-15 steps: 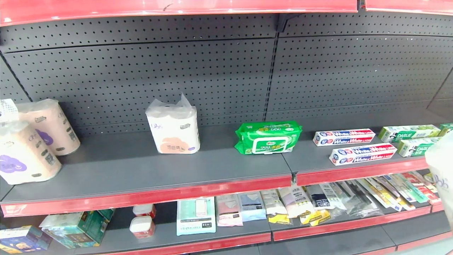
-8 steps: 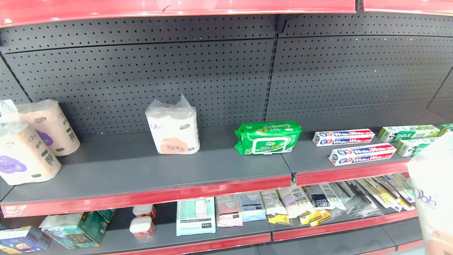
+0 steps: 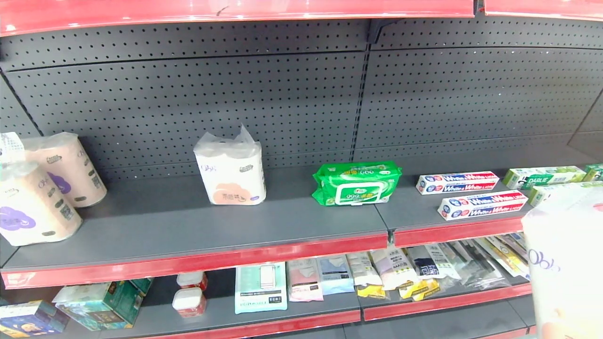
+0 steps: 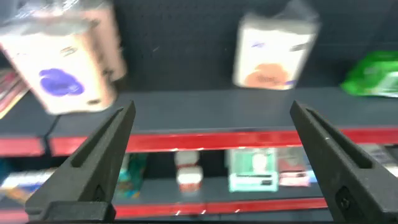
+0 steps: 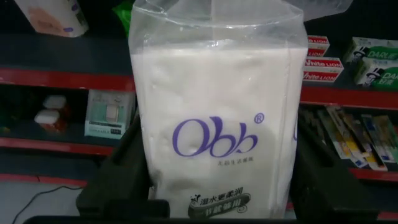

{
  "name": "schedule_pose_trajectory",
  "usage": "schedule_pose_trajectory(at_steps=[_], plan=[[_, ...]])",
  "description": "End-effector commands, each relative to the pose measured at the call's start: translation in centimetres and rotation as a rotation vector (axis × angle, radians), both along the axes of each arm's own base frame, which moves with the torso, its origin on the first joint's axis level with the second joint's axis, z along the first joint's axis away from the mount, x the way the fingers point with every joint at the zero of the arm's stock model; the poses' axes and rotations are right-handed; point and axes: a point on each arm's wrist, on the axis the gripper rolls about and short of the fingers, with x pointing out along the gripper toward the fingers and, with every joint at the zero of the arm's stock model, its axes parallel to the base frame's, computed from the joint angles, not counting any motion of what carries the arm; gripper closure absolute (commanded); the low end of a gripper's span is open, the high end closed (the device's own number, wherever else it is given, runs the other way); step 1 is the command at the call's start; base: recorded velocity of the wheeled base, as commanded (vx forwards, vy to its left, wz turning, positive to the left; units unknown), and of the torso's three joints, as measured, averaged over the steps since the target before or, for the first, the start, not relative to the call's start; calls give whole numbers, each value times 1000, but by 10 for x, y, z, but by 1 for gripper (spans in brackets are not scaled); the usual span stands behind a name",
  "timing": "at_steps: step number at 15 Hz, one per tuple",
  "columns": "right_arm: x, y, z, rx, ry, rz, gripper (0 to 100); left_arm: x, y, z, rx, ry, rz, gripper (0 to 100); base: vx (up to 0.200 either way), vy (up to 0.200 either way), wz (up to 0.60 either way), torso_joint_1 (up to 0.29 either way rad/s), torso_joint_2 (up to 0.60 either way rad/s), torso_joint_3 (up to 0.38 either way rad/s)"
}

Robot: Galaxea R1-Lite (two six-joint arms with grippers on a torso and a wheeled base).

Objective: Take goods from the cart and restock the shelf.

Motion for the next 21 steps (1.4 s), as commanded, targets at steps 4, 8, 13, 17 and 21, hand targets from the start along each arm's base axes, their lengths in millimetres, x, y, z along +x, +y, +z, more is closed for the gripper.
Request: schedule_pose_trajectory(at_steps=[4, 8, 13, 17, 21], plan=[[35, 3, 1, -4, 43, -36, 100, 154, 29, -16, -27, 342, 155, 0, 0, 0, 0, 0, 0, 0], [57, -4, 3, -10, 84, -150, 100, 224, 62, -63, 138, 348, -279, 0, 0, 0, 0, 0, 0, 0], [67, -9, 3, -9, 93, -212, 100, 318, 81, -67, 200, 207, -519, 0, 0, 0, 0, 0, 0, 0], [68, -9, 1, -37, 103, -207, 100, 343, 74, -75, 157, 213, -660, 0, 0, 0, 0, 0, 0, 0], [68, -10, 0, -50, 114, -223, 100, 370, 77, -74, 141, 190, -735, 0, 0, 0, 0, 0, 0, 0]])
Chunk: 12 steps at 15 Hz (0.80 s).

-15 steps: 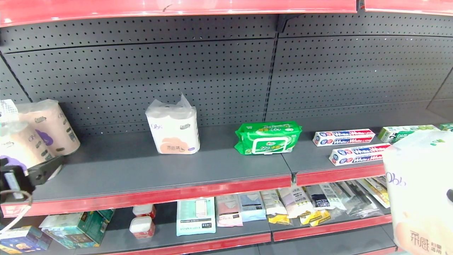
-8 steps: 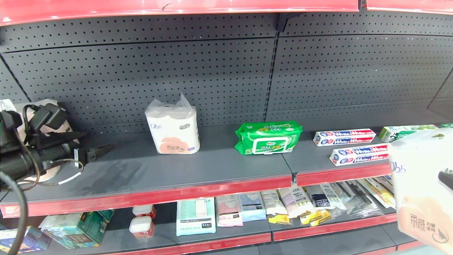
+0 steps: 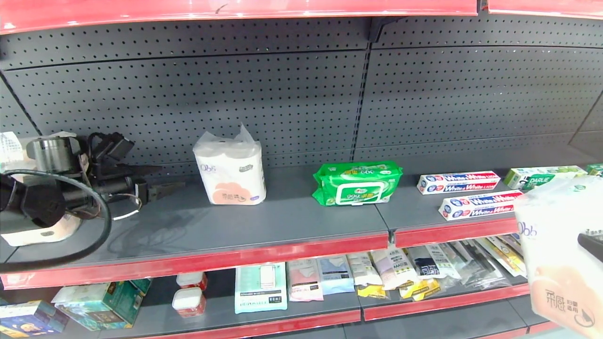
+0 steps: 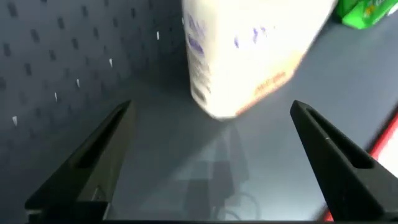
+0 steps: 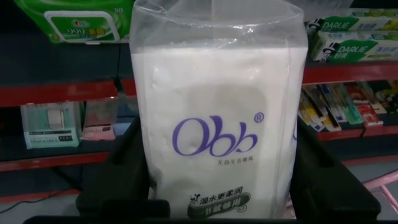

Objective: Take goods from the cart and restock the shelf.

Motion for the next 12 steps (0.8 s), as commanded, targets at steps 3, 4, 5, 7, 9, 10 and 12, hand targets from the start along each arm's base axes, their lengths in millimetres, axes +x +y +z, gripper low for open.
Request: schedule_pose_trajectory(at_steps=[3, 4, 5, 7, 9, 10, 12], plan=[[2, -1, -1, -15, 12, -12, 100, 32, 3, -11, -12, -7, -44, 0, 0, 0, 0, 0, 0, 0], [3, -1, -2, -18, 15, -11, 100, 33, 2, -11, -12, -9, -47, 0, 0, 0, 0, 0, 0, 0], [3, -1, -2, -28, 15, -8, 100, 33, 0, -11, -12, -9, -51, 0, 0, 0, 0, 0, 0, 0], [2, -1, -2, -34, 14, -8, 100, 35, 1, -8, -16, -21, -62, 0, 0, 0, 0, 0, 0, 0], [2, -1, -2, -35, 14, -7, 100, 35, 1, -7, -16, -24, -70, 0, 0, 0, 0, 0, 0, 0], [2, -1, -2, -35, 16, -6, 100, 35, 1, -8, -19, -20, -71, 0, 0, 0, 0, 0, 0, 0], [1, -1, -3, -35, 16, -7, 100, 39, 1, -11, -23, -18, -79, 0, 0, 0, 0, 0, 0, 0]])
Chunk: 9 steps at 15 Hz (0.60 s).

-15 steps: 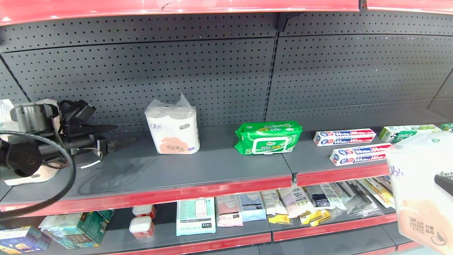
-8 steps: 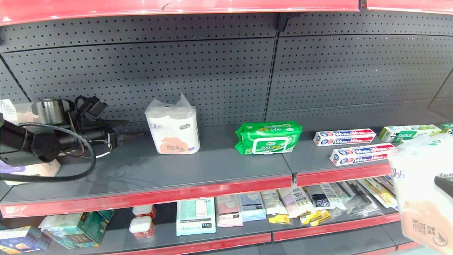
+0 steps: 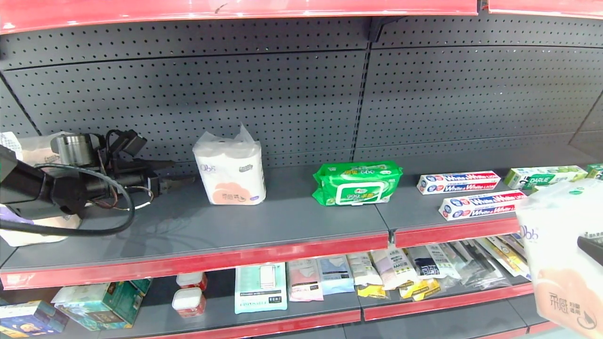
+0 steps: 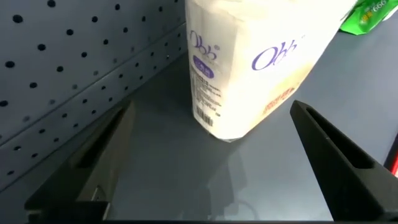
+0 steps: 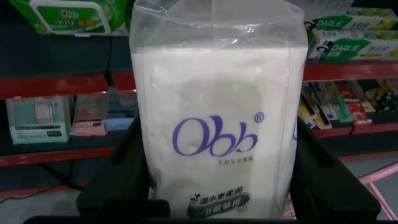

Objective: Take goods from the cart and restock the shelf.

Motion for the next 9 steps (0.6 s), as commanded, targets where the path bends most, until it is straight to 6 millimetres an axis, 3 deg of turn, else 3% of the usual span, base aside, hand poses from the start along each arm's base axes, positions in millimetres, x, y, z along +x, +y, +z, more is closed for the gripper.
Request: schedule_pose_trajectory(at_steps=[1, 9], plan=[[-1, 0, 0, 0, -1, -1, 100, 6, 1, 2, 3, -18, -2, 0, 0, 0, 0, 0, 0, 0], [1, 0, -5, -28, 25, -6, 100, 25, -11, -4, -24, 17, -83, 0, 0, 0, 0, 0, 0, 0]])
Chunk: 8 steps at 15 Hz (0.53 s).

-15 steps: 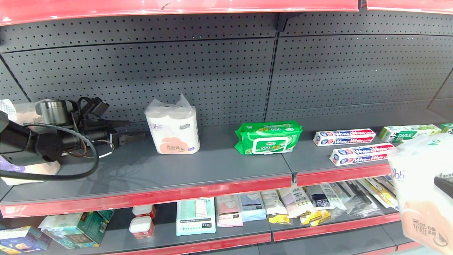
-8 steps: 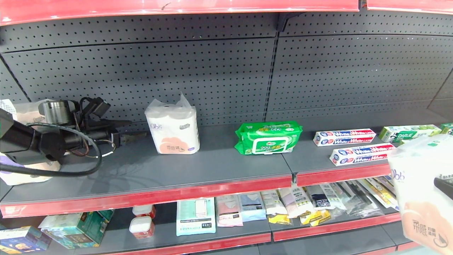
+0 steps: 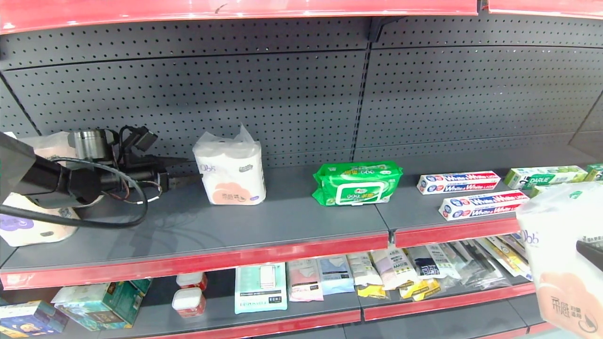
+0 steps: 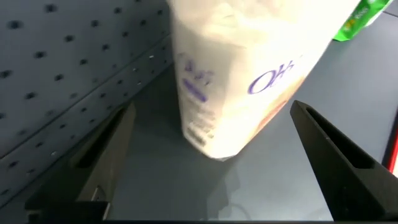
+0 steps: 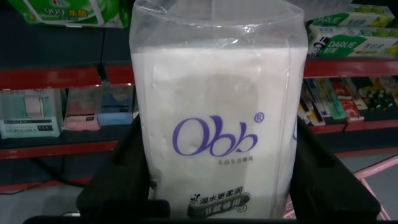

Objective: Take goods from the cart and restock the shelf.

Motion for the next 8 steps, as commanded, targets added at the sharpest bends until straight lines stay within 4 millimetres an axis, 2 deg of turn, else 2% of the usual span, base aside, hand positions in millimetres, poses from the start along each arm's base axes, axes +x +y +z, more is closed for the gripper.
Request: schedule_pose_trajectory(at_steps=[1, 5, 8], plan=[[0, 0, -2, -3, 8, 1, 100, 5, -5, -5, -2, 7, -14, 0, 0, 0, 0, 0, 0, 0], [2, 0, -4, -1, 22, 0, 100, 25, -17, -9, -15, 16, -73, 0, 0, 0, 0, 0, 0, 0], [4, -1, -7, -6, 38, 0, 100, 36, -29, -3, -37, 1, -148, 0, 0, 0, 0, 0, 0, 0]])
